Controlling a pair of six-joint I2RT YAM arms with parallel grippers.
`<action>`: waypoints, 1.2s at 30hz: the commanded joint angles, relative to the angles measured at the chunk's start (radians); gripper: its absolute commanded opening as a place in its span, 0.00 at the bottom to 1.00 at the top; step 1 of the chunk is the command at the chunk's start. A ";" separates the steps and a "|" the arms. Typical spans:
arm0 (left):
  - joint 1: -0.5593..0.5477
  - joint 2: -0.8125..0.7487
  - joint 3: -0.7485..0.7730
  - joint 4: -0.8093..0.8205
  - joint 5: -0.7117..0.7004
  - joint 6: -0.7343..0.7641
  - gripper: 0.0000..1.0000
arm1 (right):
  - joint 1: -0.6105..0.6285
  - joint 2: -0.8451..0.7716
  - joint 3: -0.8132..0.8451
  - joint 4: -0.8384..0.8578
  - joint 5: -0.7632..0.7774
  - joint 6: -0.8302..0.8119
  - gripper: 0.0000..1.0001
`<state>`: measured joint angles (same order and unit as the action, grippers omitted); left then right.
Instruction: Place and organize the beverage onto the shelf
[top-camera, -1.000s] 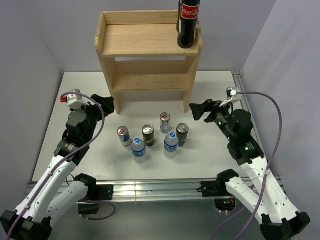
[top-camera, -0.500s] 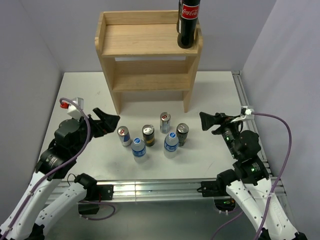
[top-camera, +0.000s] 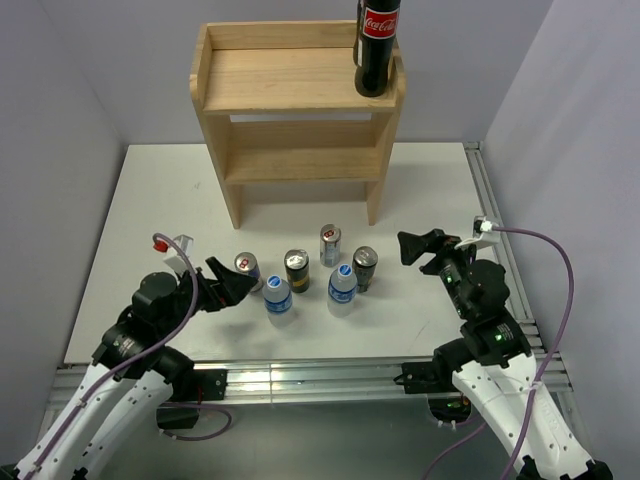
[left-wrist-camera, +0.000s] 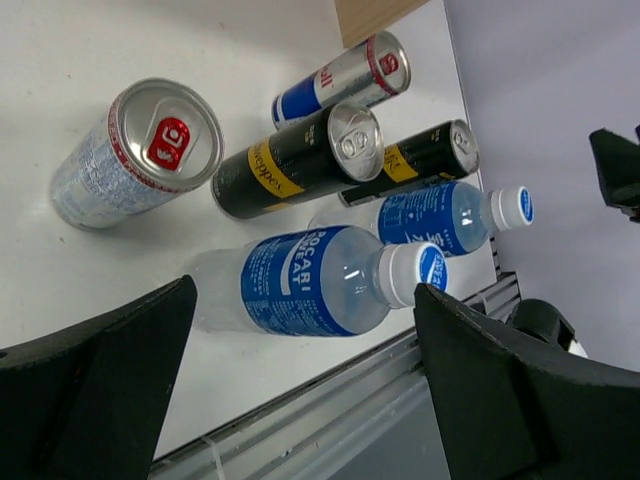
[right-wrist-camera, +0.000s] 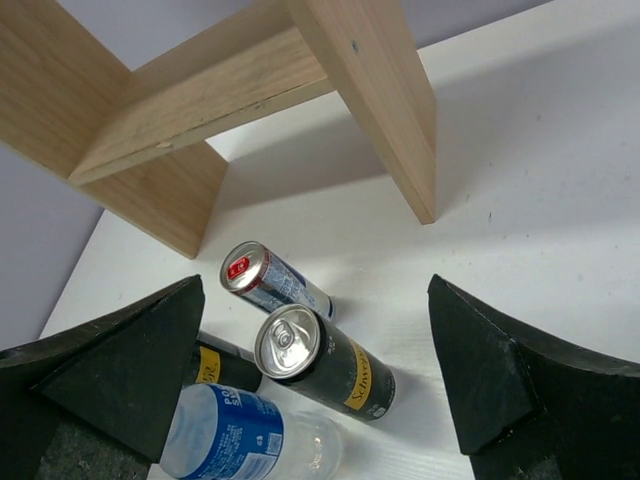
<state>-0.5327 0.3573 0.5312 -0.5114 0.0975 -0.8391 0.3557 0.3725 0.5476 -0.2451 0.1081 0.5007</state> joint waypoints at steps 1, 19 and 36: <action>-0.009 -0.008 0.006 0.129 -0.077 -0.014 0.97 | 0.006 0.019 -0.006 0.020 0.039 0.005 1.00; -0.315 0.448 0.076 0.247 -0.717 0.054 0.97 | 0.009 0.074 -0.028 0.012 0.154 -0.013 1.00; -0.771 0.479 0.098 -0.084 -1.232 -0.347 0.99 | 0.011 0.094 -0.046 0.033 0.131 -0.014 1.00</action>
<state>-1.2976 0.8360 0.5568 -0.5117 -1.0065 -1.0985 0.3576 0.4564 0.5018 -0.2398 0.2386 0.4969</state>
